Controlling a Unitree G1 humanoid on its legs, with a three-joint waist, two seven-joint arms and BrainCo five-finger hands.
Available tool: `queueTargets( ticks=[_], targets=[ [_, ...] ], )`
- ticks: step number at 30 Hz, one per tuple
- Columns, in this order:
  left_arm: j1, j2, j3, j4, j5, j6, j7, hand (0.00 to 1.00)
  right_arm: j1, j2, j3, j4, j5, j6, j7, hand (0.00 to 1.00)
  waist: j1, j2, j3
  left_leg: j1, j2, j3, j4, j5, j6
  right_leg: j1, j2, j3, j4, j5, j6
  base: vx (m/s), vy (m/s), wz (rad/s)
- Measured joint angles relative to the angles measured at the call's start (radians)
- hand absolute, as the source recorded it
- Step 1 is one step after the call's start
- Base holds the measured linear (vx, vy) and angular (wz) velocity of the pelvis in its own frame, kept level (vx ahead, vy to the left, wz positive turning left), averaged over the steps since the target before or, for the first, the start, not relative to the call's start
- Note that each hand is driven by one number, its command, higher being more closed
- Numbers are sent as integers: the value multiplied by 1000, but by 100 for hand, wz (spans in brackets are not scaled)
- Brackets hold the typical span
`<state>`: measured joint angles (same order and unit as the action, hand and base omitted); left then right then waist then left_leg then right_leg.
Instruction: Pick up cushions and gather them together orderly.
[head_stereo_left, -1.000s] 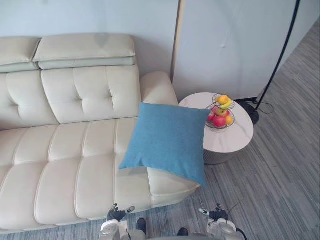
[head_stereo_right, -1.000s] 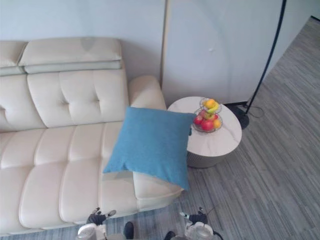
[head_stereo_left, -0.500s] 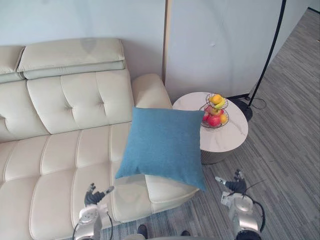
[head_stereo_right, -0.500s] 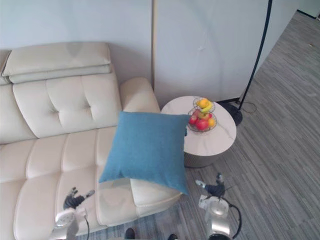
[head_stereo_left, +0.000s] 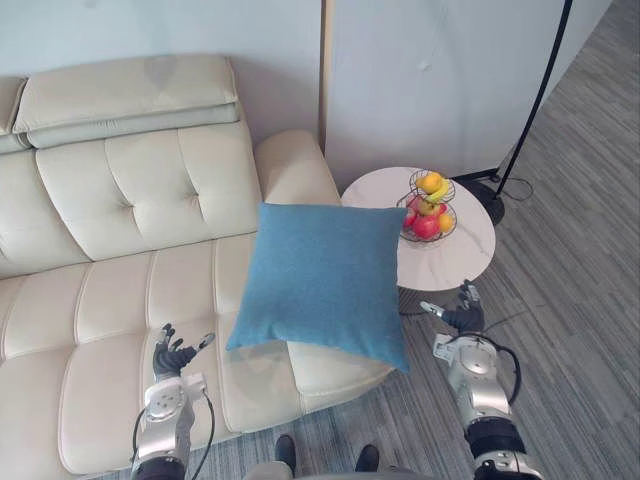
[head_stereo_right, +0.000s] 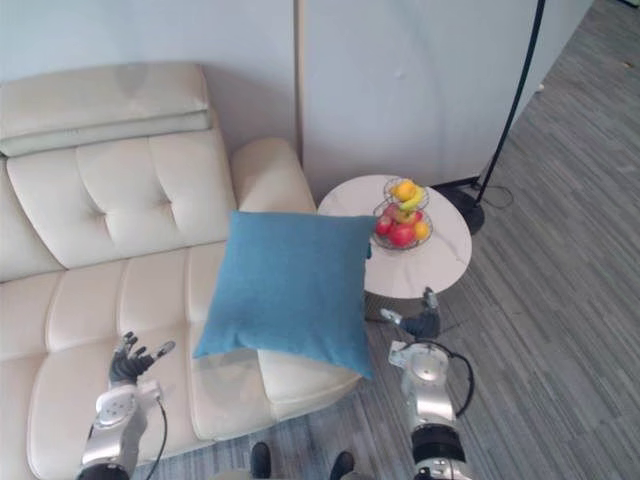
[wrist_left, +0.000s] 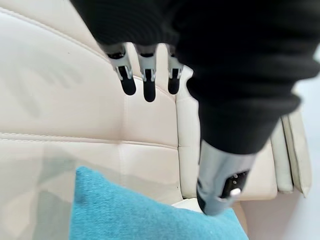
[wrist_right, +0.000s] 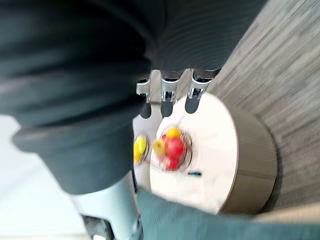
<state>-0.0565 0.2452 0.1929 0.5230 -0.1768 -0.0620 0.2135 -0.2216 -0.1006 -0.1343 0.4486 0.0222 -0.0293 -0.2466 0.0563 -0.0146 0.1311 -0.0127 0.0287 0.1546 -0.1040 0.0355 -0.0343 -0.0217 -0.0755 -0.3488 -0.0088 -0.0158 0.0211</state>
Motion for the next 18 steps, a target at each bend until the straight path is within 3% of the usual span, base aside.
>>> queueTargets(
  ticks=[6, 11, 18],
  targets=[
    [-230, 92, -107, 89, 19, 3, 20, 0, -203, -19, 103, 101, 58, 2, -4, 0, 12, -20, 86, -118, 18, 4, 1, 48, -4, -122, 18, 64, 2, 41, -31, -66, 6, -2],
    [-423, 146, -143, 162, 16, 3, 44, 0, -360, -33, 107, 144, 101, 2, -26, 0, 18, -26, 159, -237, 31, 13, 51, 61, -5, -239, 22, 90, 33, 64, -42, -91, 1, -10],
    [-650, 151, -211, 207, -25, 1, 66, 0, -533, -69, 143, 158, 138, 11, -68, 0, 31, -23, 227, -377, 55, 26, 111, 69, -7, -398, 21, 116, 117, 64, -43, -86, -11, -9]
  ],
)
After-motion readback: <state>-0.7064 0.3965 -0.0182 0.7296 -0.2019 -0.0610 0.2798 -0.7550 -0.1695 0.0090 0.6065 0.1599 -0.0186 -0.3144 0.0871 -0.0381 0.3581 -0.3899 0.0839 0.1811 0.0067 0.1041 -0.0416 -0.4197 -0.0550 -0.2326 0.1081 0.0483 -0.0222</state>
